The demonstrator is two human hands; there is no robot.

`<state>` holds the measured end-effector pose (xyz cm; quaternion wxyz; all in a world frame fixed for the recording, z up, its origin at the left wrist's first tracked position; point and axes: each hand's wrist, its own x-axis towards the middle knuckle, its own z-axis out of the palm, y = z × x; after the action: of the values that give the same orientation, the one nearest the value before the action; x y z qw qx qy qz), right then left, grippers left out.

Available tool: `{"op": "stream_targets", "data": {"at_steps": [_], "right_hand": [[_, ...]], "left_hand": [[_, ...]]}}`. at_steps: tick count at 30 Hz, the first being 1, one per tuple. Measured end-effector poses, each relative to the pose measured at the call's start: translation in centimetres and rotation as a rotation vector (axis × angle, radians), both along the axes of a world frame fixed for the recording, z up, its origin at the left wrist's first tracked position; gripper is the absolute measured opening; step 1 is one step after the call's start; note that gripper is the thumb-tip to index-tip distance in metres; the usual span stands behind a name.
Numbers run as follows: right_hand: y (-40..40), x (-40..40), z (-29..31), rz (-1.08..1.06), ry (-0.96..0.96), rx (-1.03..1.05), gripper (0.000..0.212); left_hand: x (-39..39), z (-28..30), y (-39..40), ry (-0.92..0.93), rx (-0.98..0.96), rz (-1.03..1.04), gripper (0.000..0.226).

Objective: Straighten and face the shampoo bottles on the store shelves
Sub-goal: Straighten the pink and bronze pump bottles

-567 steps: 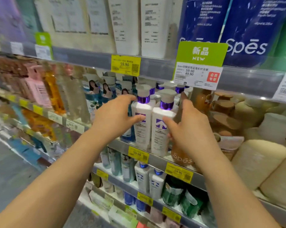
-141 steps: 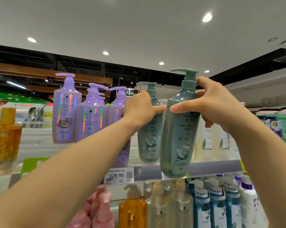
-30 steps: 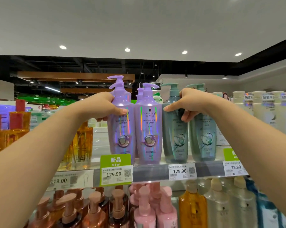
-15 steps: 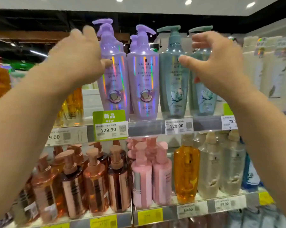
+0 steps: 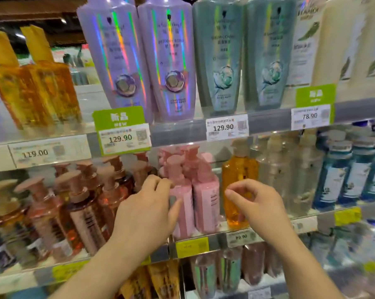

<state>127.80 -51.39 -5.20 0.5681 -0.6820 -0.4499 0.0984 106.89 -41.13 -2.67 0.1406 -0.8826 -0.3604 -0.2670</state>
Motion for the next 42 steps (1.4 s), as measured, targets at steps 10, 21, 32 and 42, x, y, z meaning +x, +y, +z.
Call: {"op": "stream_targets", "data": {"at_steps": [10,21,32,42], "right_hand": [[4.7,-1.1,-0.9,0.083,-0.452,-0.15,0.056],[4.8,-0.7,-0.2,-0.091,-0.623,-0.222,0.056],[5.3,0.5,2.5,0.182,-0.659,-0.339,0.035],[4.9,0.0,1.4,0.156,-0.719,-0.355,0.051]], "left_hand": [[4.9,-1.7,0.5,-0.312,-0.332,0.131,0.051],[4.3,-1.6,2.3,-0.35,-0.359,0.118,0.047],[4.3,-1.6,1.9,-0.441,-0.423,0.14,0.047],[4.0,-1.4,2.6,-0.302,-0.363,0.15,0.048]]}}
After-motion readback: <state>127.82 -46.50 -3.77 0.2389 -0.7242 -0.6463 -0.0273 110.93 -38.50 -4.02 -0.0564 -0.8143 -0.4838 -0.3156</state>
